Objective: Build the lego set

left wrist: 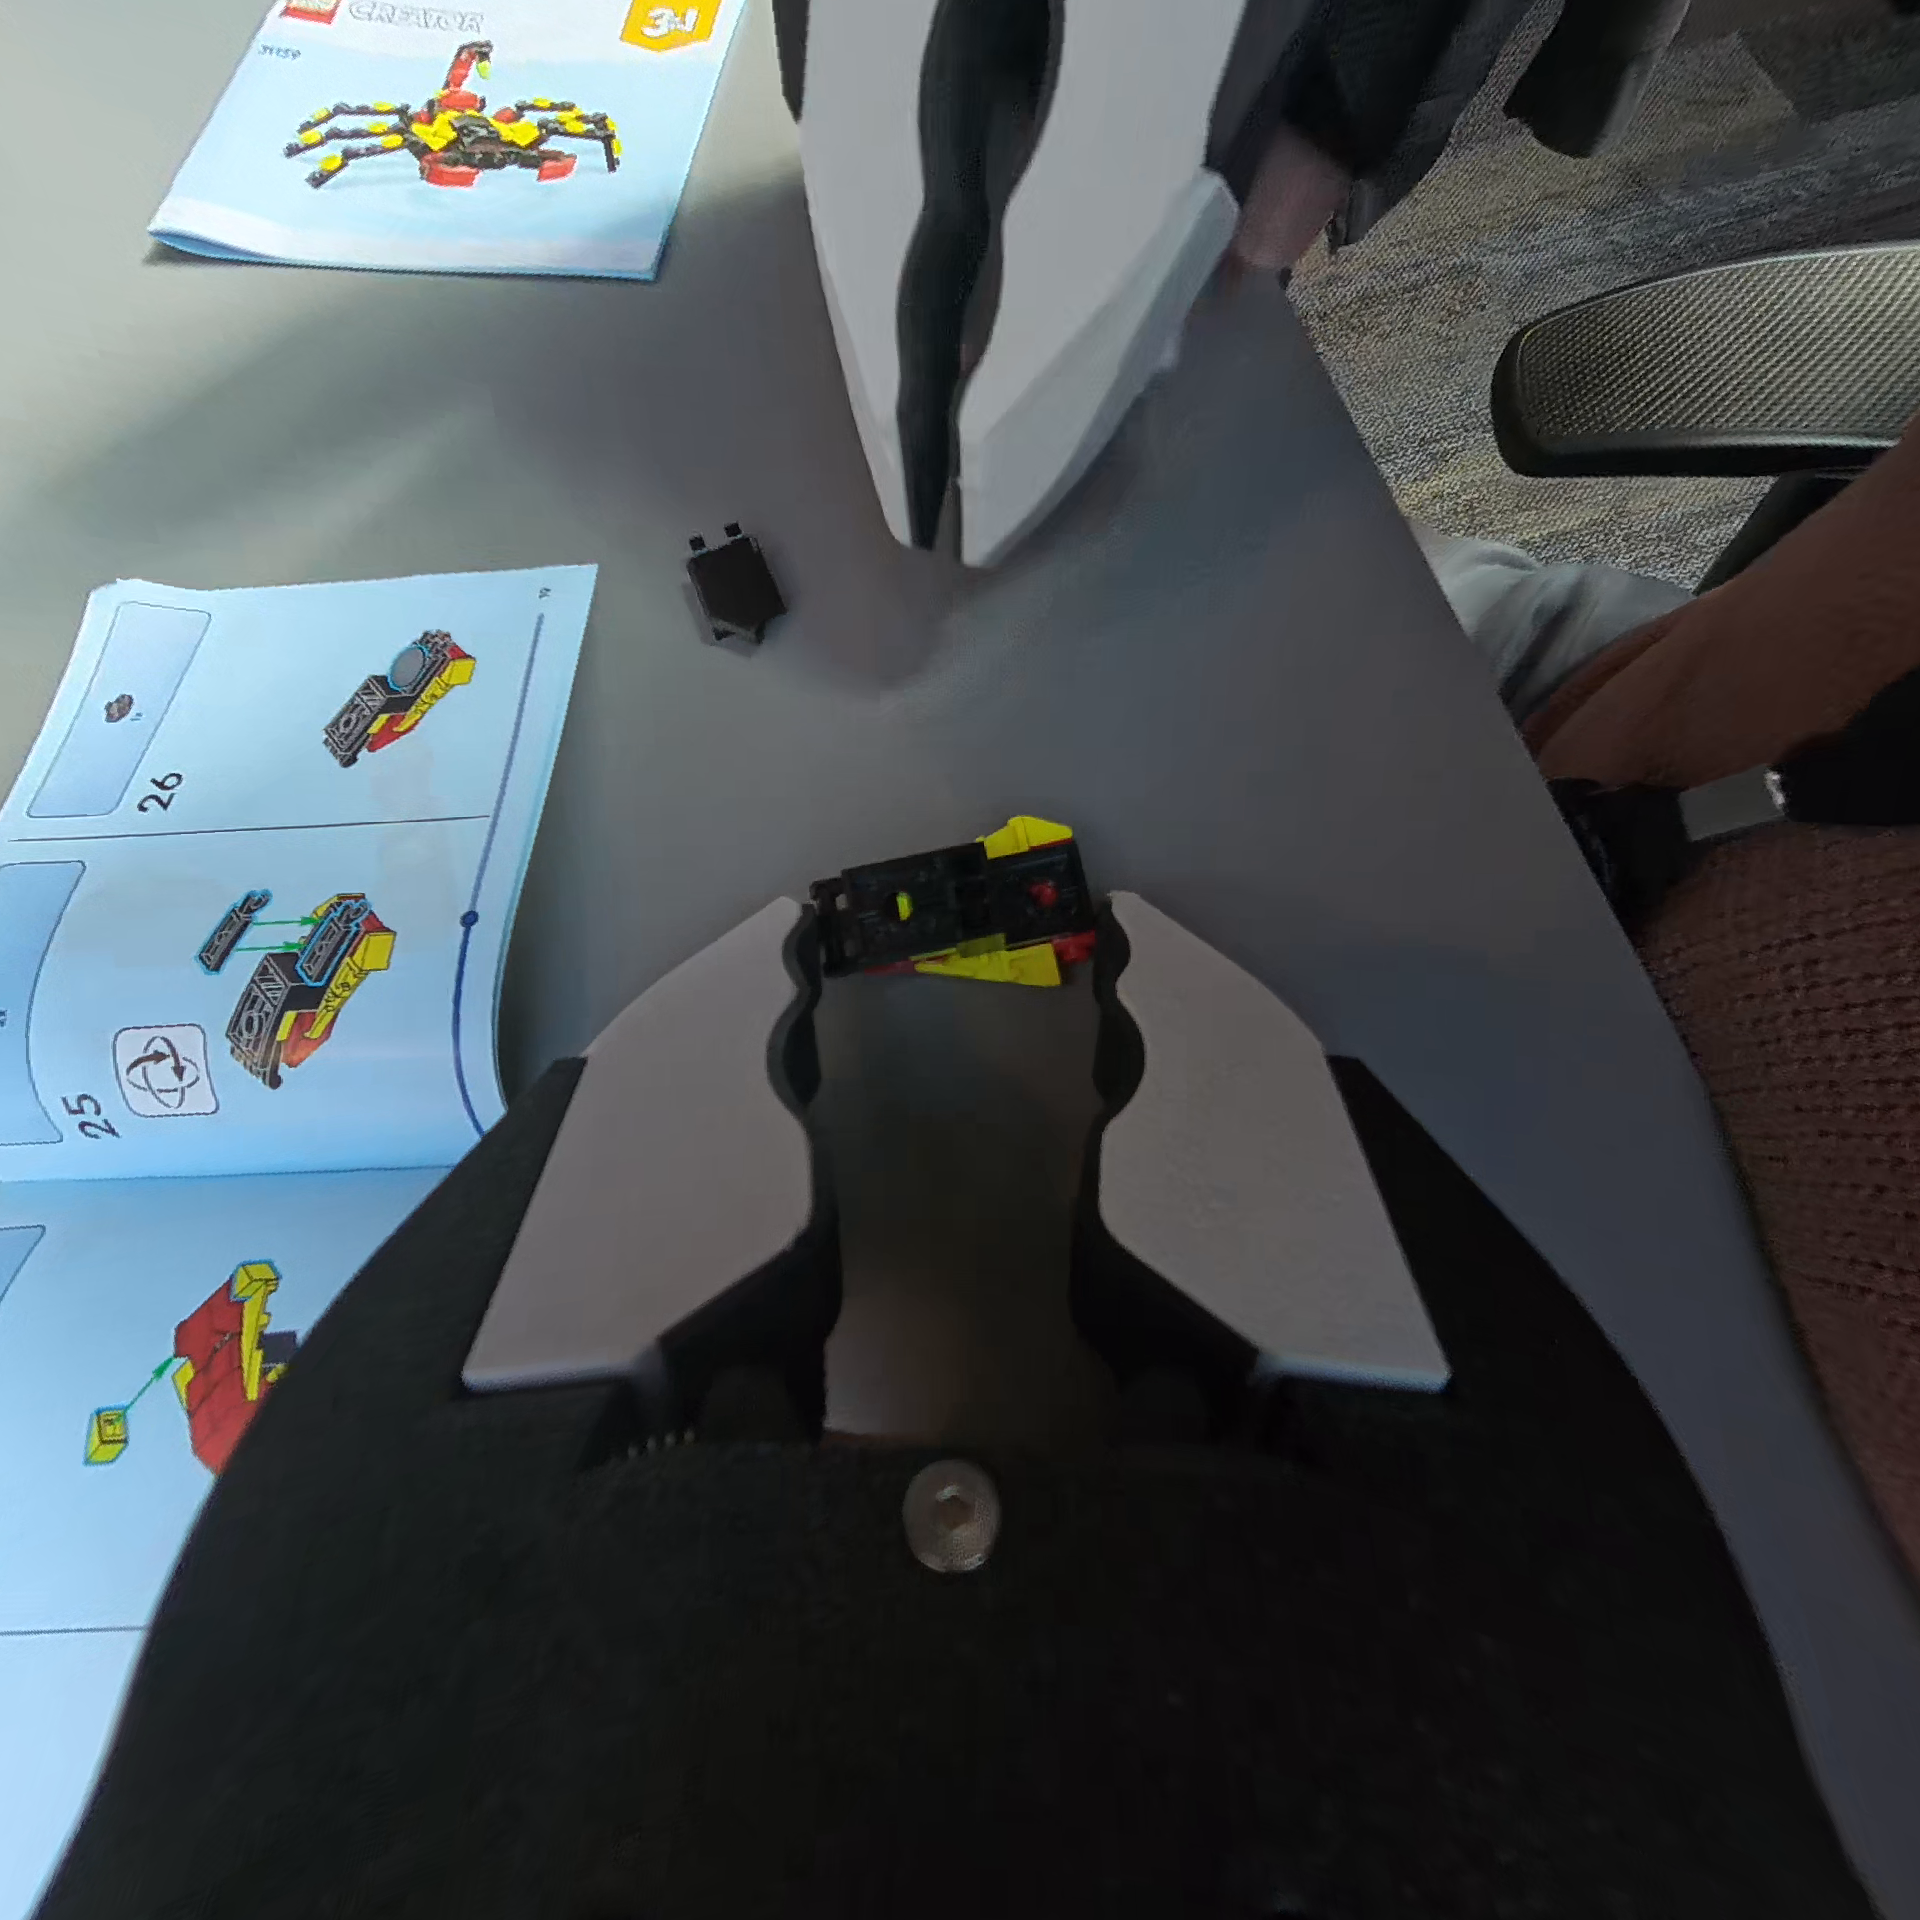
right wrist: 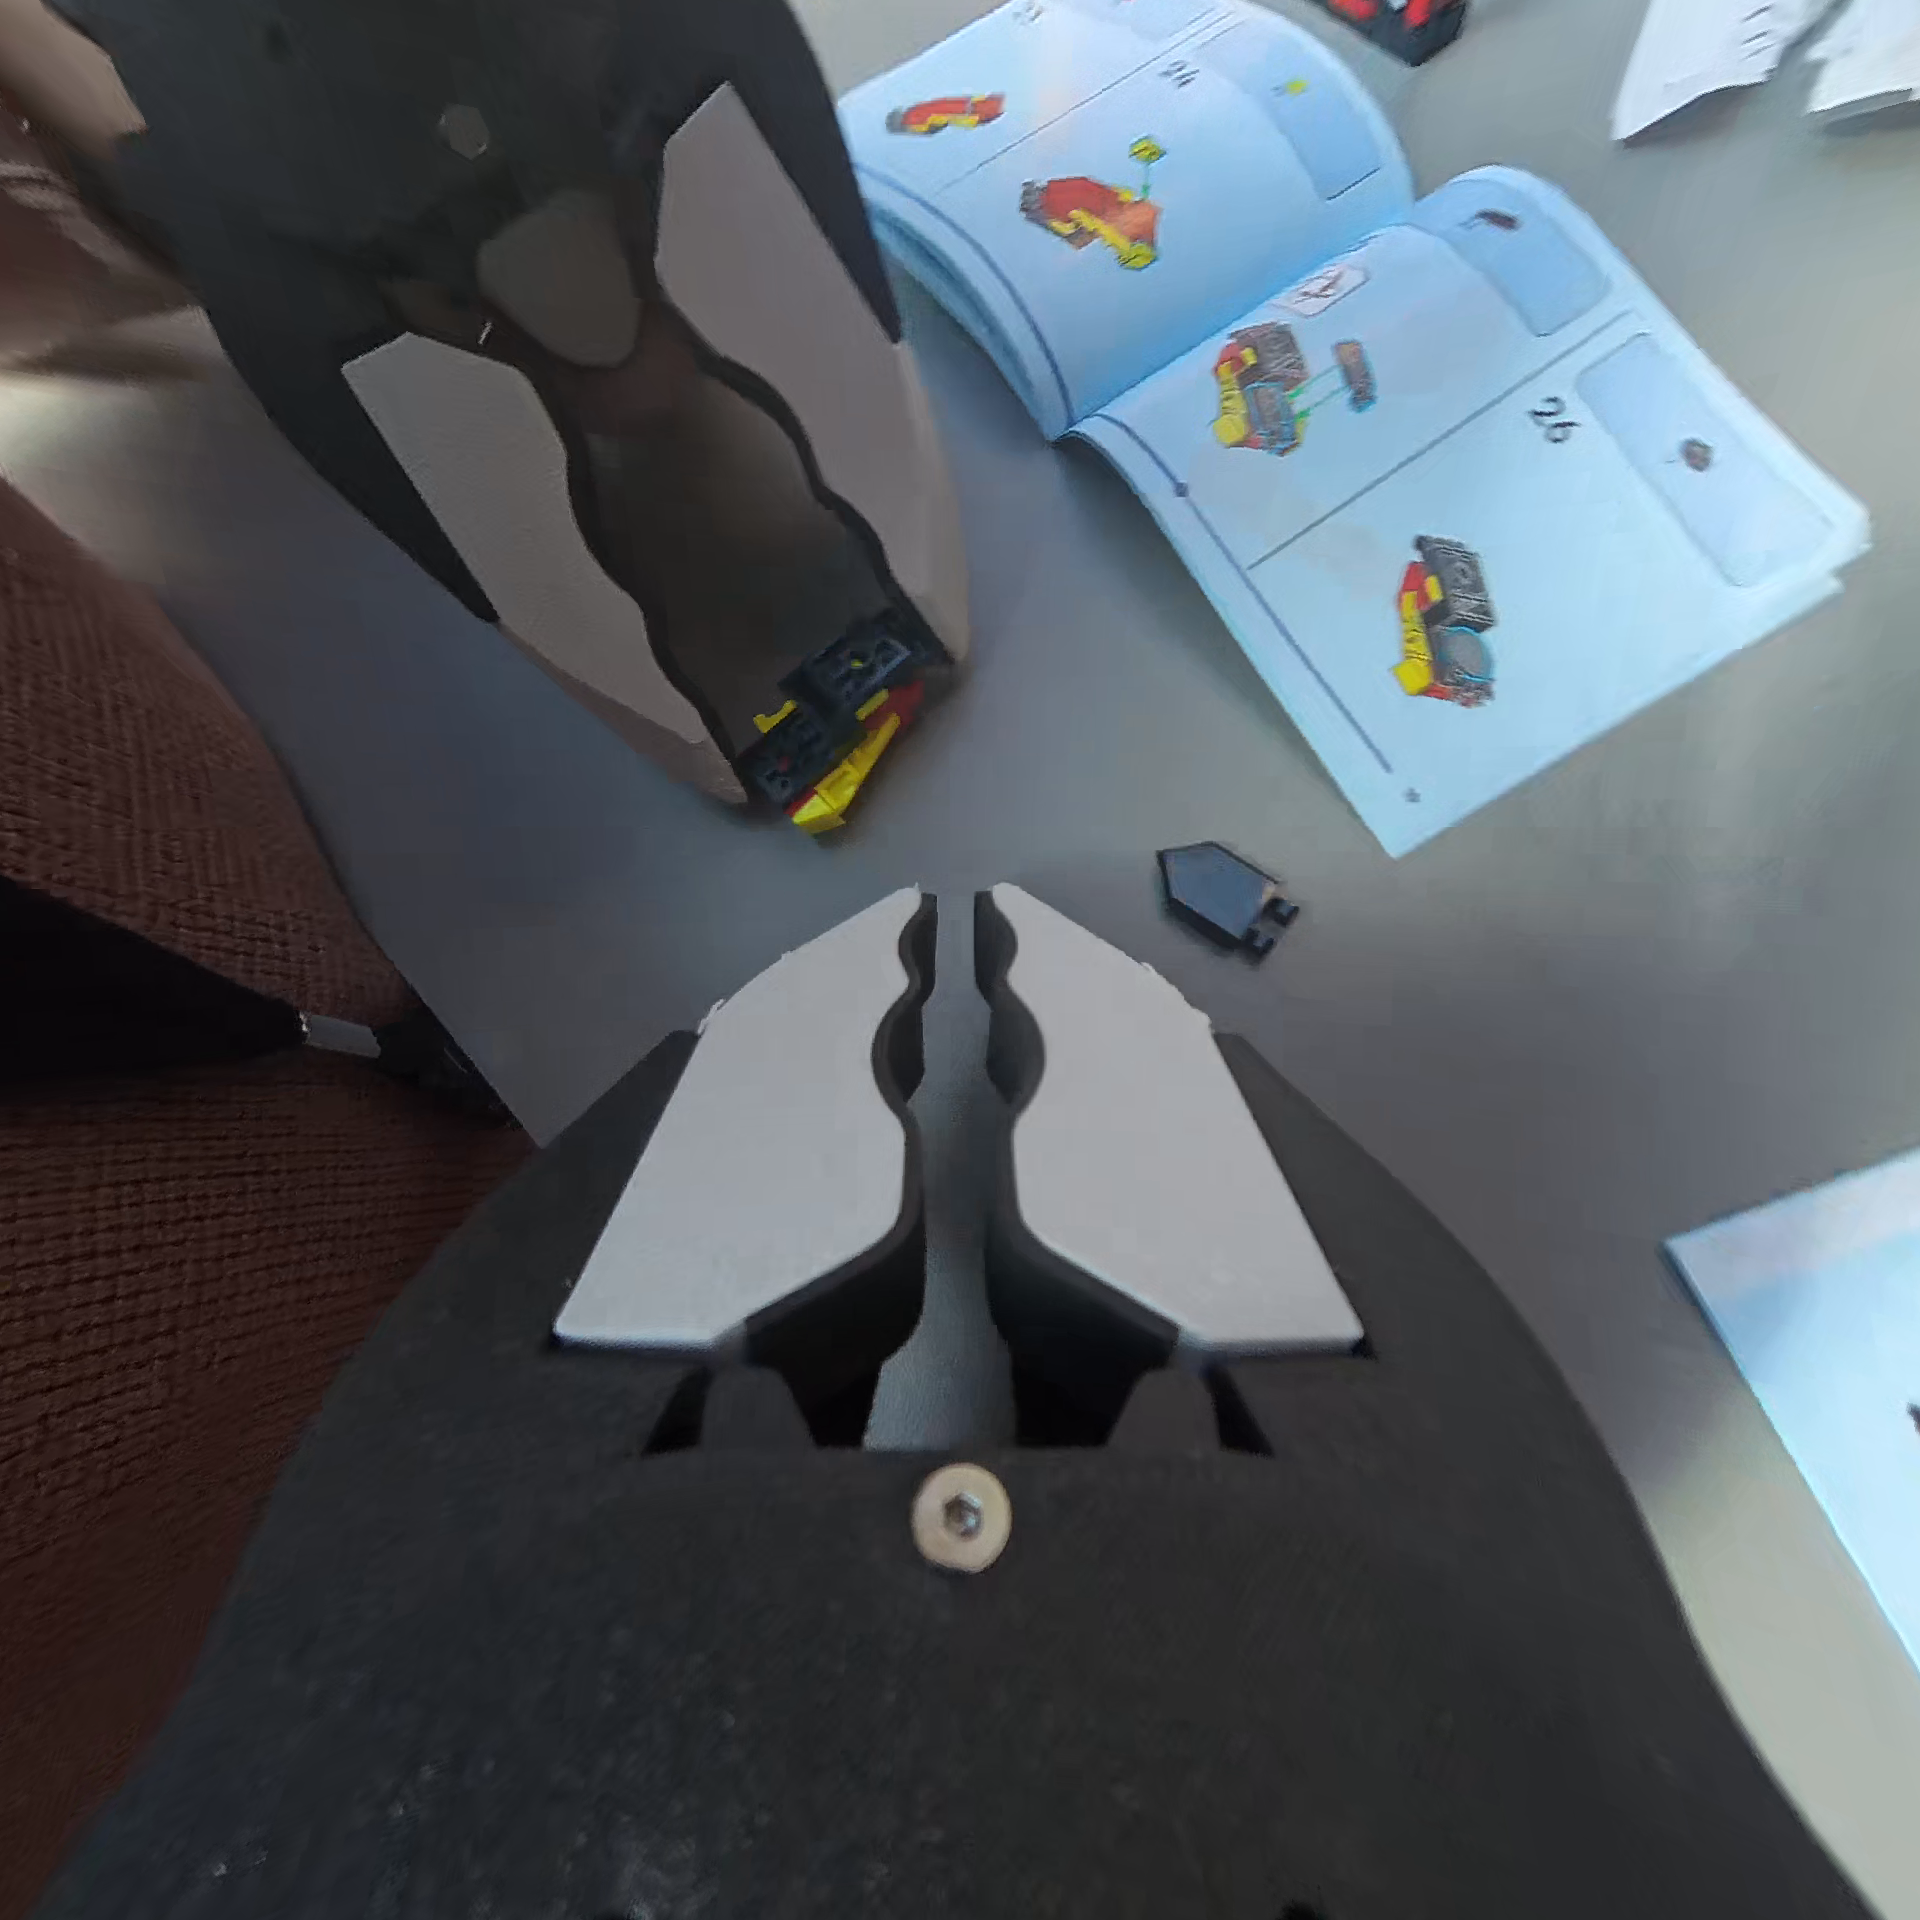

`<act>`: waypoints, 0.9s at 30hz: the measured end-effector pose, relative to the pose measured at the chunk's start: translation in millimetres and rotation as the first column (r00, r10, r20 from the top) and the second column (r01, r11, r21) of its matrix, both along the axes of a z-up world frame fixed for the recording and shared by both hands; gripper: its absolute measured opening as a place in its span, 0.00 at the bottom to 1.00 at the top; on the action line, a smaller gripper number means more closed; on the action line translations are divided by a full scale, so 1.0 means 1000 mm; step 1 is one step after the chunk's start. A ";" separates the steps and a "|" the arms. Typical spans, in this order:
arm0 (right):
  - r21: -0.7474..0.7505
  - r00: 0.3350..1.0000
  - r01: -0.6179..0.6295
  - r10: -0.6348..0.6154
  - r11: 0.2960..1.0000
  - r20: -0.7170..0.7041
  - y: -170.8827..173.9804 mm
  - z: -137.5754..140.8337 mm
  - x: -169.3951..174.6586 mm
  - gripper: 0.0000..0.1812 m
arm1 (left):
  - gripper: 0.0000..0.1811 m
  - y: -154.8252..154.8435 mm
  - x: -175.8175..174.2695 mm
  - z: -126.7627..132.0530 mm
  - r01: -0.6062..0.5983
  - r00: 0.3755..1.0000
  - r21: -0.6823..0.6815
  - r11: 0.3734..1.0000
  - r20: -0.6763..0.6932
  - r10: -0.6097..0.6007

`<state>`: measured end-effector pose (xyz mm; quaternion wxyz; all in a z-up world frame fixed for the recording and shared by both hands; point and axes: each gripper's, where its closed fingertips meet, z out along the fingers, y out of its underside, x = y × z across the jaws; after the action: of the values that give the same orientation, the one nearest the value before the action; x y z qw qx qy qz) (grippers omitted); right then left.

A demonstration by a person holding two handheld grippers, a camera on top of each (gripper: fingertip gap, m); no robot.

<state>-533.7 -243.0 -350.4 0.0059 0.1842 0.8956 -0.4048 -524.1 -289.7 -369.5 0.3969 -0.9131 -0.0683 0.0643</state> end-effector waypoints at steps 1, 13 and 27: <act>-0.042 0.999 0.048 -0.048 0.998 0.008 0.007 0.006 -0.004 0.03 | 0.28 -0.001 0.002 0.003 -0.005 1.000 0.011 1.000 0.000 0.005; -0.368 0.979 0.136 -0.181 0.920 -0.089 -0.002 0.053 -0.008 0.05 | 0.28 -0.078 -0.015 0.113 -0.387 0.861 0.586 0.712 -0.045 0.506; -0.366 0.993 -0.078 0.039 0.927 -0.114 -0.115 0.065 0.013 0.06 | 0.28 -0.181 0.002 0.152 -0.517 0.810 0.828 0.216 0.390 0.439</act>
<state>-520.6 -358.4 -285.6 0.0056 0.1315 0.8074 -0.5751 -522.4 -470.7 -217.5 0.7853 -0.4761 -0.3823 0.1020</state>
